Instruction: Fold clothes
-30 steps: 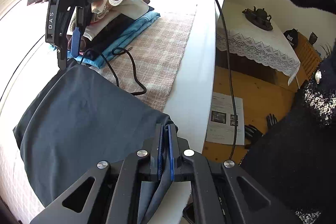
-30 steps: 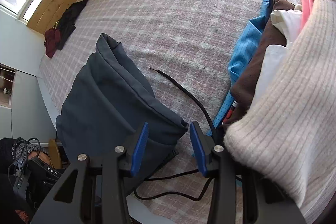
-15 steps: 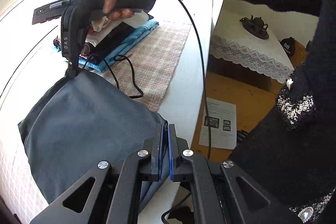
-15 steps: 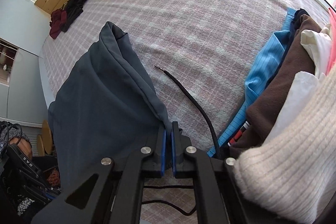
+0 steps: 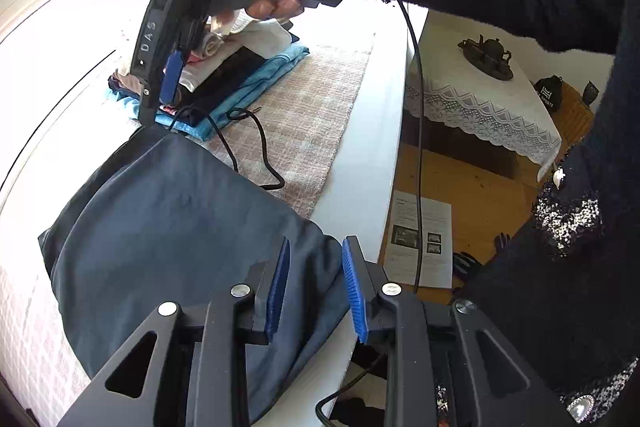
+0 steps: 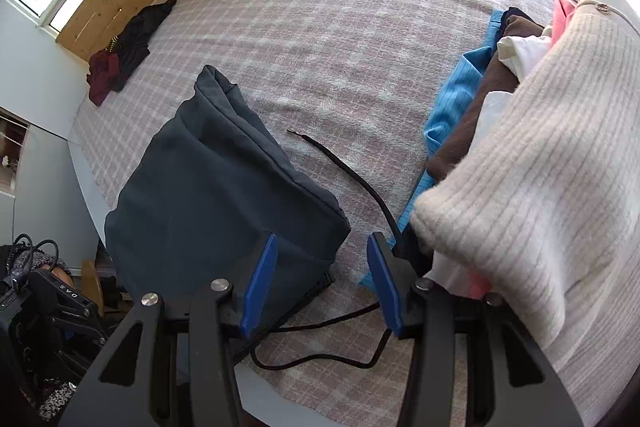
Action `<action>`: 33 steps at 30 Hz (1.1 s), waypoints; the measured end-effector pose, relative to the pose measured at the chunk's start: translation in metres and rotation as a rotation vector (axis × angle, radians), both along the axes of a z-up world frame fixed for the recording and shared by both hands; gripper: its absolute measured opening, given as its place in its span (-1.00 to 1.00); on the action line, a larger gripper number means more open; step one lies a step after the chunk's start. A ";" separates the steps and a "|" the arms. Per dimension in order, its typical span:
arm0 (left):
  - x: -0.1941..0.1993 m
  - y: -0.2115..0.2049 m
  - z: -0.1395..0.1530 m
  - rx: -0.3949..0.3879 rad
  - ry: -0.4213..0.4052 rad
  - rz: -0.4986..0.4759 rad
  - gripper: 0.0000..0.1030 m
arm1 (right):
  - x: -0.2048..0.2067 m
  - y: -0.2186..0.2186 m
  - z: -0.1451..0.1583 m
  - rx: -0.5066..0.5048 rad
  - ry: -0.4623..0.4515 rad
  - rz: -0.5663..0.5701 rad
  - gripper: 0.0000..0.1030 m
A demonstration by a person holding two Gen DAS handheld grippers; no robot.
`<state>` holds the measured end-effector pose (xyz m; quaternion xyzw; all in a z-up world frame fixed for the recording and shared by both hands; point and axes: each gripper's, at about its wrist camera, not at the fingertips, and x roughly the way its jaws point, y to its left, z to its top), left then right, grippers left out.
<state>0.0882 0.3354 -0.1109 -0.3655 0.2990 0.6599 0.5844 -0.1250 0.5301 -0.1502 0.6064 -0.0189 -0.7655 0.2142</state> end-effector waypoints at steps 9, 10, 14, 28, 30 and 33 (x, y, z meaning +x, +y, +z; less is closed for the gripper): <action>0.012 0.018 -0.037 -0.120 0.091 -0.076 -0.96 | -0.003 0.010 -0.005 -0.003 -0.013 -0.047 -0.10; 0.012 0.017 -0.034 -0.111 0.088 -0.078 -0.96 | -0.007 0.012 -0.006 -0.017 -0.019 -0.059 -0.10; 0.014 0.008 -0.017 -0.079 0.071 -0.075 -0.97 | -0.022 0.001 -0.009 -0.014 -0.024 -0.015 -0.10; 0.021 0.003 -0.035 -0.125 0.028 -0.090 -0.93 | -0.030 -0.016 -0.019 0.101 0.007 0.002 -0.43; 0.014 0.000 -0.030 -0.108 0.010 -0.064 -0.92 | -0.018 -0.006 -0.004 0.052 0.017 -0.022 0.05; 0.010 0.000 -0.029 -0.104 0.015 -0.064 -0.92 | -0.013 0.012 -0.005 -0.036 -0.050 -0.093 0.11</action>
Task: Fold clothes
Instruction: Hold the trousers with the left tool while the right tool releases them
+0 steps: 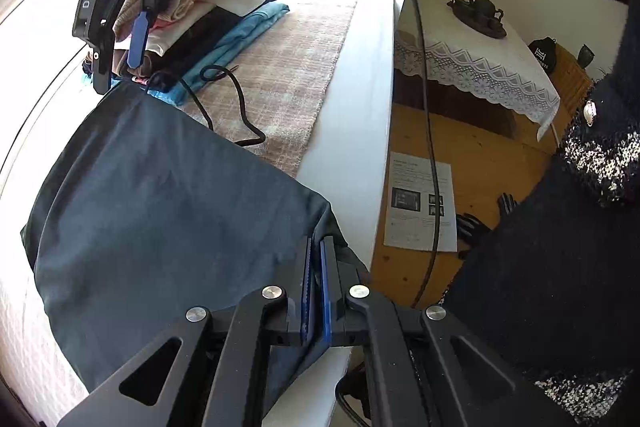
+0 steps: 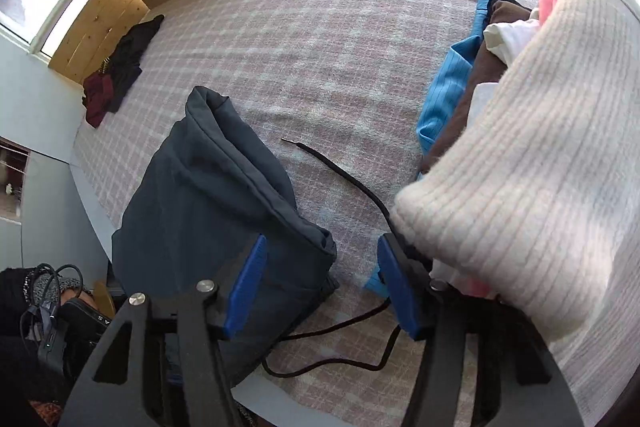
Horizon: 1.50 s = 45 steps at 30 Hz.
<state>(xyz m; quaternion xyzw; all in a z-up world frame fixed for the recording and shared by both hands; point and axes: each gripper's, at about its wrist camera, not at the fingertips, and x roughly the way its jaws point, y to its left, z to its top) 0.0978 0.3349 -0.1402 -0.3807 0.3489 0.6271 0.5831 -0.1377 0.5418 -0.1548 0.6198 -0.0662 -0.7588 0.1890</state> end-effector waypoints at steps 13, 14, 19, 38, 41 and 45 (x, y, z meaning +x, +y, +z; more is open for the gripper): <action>0.008 0.004 -0.002 -0.005 -0.008 -0.075 -0.93 | -0.010 -0.012 -0.023 -0.109 -0.060 -0.001 -0.91; 0.010 0.003 -0.003 -0.009 -0.022 -0.088 -0.94 | -0.010 -0.012 -0.016 -0.115 -0.027 -0.005 -0.92; 0.021 0.004 -0.017 -0.052 -0.040 -0.108 -0.95 | -0.014 -0.008 -0.019 -0.022 -0.037 -0.042 -0.84; 0.010 0.030 -0.011 -0.048 0.159 -0.085 -0.97 | -0.011 -0.019 -0.031 -0.025 -0.050 -0.001 -0.93; 0.011 0.022 0.003 -0.010 0.125 -0.093 -0.97 | -0.012 -0.018 -0.023 -0.040 -0.015 -0.007 -0.93; 0.012 0.014 0.005 -0.026 0.105 -0.113 -0.97 | -0.020 -0.014 -0.025 -0.061 -0.021 -0.028 -0.93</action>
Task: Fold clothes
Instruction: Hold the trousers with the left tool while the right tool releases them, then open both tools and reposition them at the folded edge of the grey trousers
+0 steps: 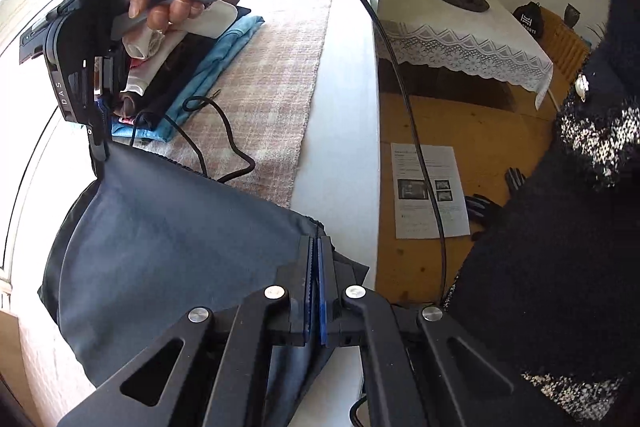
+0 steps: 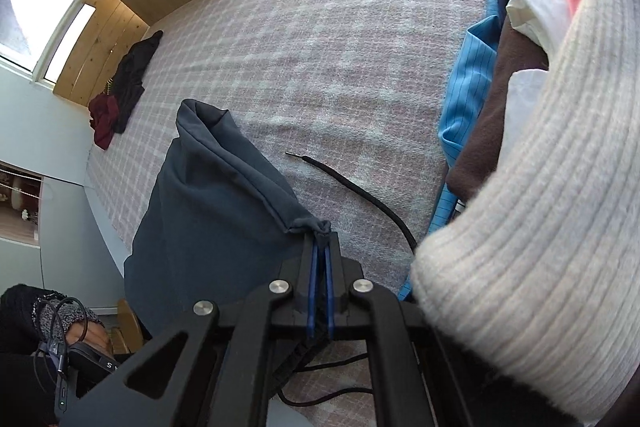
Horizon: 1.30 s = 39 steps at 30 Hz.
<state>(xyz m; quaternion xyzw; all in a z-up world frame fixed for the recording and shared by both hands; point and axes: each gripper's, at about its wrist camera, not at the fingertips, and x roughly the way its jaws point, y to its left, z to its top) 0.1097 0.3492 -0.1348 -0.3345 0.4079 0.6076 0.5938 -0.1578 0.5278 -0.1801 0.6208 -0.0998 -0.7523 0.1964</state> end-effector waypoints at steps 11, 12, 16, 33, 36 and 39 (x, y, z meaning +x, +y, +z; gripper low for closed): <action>-0.031 -0.056 0.042 0.100 -0.164 0.230 -0.41 | 0.059 0.007 0.046 0.151 0.165 -0.101 -0.53; -0.044 -0.072 0.044 0.106 -0.175 0.287 -0.41 | 0.071 -0.001 0.050 0.123 0.187 -0.086 -0.52; -0.101 -0.131 0.031 0.077 -0.149 0.513 -0.42 | 0.108 -0.044 0.033 -0.016 0.173 -0.045 -0.50; -0.149 -0.208 -0.019 0.052 -0.289 0.550 -0.36 | 0.113 -0.106 -0.004 0.123 0.072 -0.112 -0.04; -0.166 -0.202 -0.024 0.037 -0.296 0.566 -0.36 | 0.123 -0.105 -0.015 0.177 0.016 -0.164 -0.04; -0.196 -0.191 -0.005 0.106 -0.334 0.596 -0.26 | 0.140 -0.096 0.008 0.150 0.082 -0.272 -0.04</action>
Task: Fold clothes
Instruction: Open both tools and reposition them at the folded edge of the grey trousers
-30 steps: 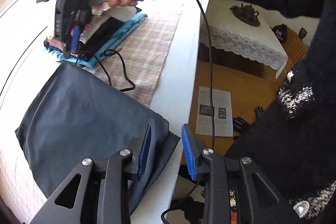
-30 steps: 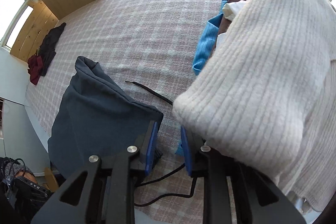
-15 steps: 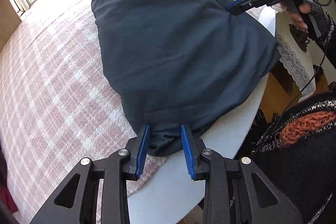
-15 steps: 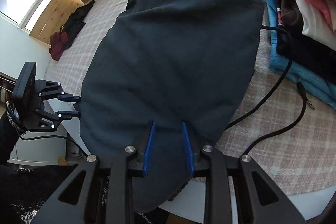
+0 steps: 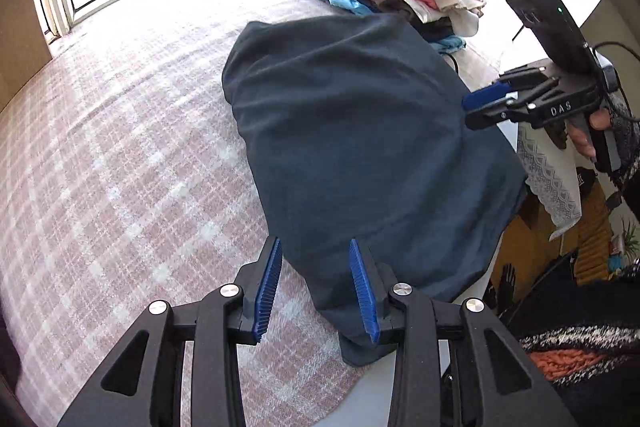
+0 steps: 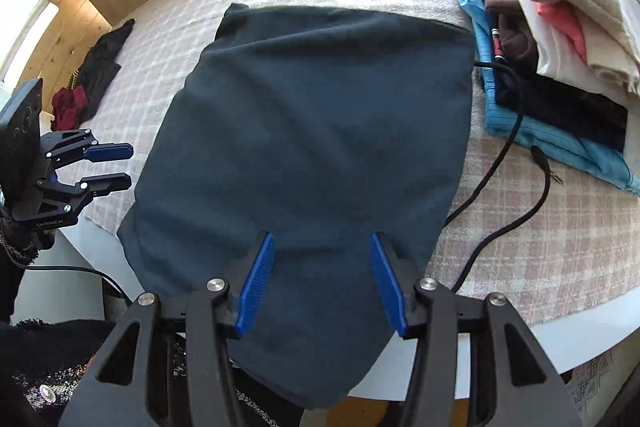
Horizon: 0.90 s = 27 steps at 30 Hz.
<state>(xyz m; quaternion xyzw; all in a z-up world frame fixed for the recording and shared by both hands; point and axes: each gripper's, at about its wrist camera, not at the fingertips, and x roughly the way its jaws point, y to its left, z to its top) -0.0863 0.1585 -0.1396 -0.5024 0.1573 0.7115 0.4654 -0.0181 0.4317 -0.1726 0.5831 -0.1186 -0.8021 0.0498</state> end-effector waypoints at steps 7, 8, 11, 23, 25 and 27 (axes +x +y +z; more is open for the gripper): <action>-0.071 0.063 0.005 0.035 -0.047 0.012 -0.01 | 0.032 0.029 -0.001 -0.125 0.058 -0.224 0.03; -0.077 0.071 -0.001 0.009 -0.033 0.004 -0.01 | 0.034 0.028 -0.009 -0.153 0.050 -0.226 0.03; -0.096 0.096 -0.020 -0.070 0.010 -0.021 -0.04 | 0.037 0.016 -0.035 -0.079 -0.045 -0.208 0.03; -0.072 0.036 -0.022 -0.066 -0.291 0.091 0.17 | 0.054 0.070 -0.034 -0.250 0.062 -0.367 0.03; -0.069 0.040 -0.035 -0.101 -0.302 0.099 0.17 | 0.049 0.063 -0.044 -0.264 0.040 -0.341 0.03; -0.068 0.044 -0.042 -0.115 -0.326 0.110 0.17 | 0.047 0.060 -0.052 -0.266 0.020 -0.326 0.03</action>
